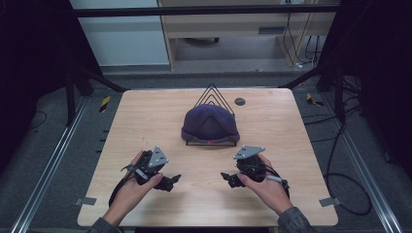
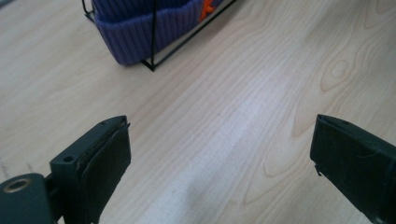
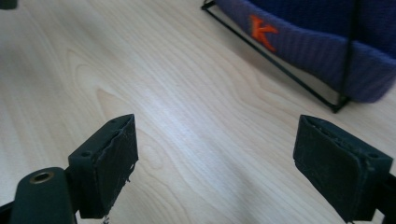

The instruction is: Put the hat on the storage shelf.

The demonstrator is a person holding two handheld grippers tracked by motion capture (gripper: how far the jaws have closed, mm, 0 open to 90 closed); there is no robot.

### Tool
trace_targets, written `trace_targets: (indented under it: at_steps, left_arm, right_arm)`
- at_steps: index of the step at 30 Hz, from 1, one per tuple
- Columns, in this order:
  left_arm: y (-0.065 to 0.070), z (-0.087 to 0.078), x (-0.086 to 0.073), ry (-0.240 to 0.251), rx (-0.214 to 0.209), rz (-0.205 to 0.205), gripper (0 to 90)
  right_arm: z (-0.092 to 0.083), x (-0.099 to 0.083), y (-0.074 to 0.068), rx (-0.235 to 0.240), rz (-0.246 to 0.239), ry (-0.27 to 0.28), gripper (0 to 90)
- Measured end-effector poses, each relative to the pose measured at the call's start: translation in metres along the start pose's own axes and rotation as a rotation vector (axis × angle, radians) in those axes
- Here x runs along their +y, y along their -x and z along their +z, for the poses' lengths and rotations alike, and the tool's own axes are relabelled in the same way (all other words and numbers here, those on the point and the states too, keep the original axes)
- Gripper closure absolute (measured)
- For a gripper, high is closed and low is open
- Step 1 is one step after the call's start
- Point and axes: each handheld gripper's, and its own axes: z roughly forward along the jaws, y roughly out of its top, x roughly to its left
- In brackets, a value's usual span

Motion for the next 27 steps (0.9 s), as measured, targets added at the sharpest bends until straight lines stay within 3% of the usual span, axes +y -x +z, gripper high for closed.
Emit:
trace_targets:
  at_steps: [7,13,23,27]
  left_arm:
    - [-0.01,-0.002,-0.026,0.002,-0.003,-0.077,5.3]
    - [-0.029,-0.01,-0.053,-0.003,0.045,-0.156,5.4]
    - [-0.062,-0.01,-0.082,-0.009,0.131,-0.27,5.6]
    - [-0.068,-0.007,-0.089,-0.014,0.152,-0.285,5.6]
  right_arm:
    - [0.015,0.0,-0.013,0.048,-0.01,-0.036,13.1]
    - [0.032,-0.002,-0.028,0.068,-0.025,-0.057,12.8]
    - [0.068,0.01,-0.035,0.042,0.02,-0.049,13.0]
    - [0.074,0.013,-0.03,-0.005,0.071,-0.031,13.0]
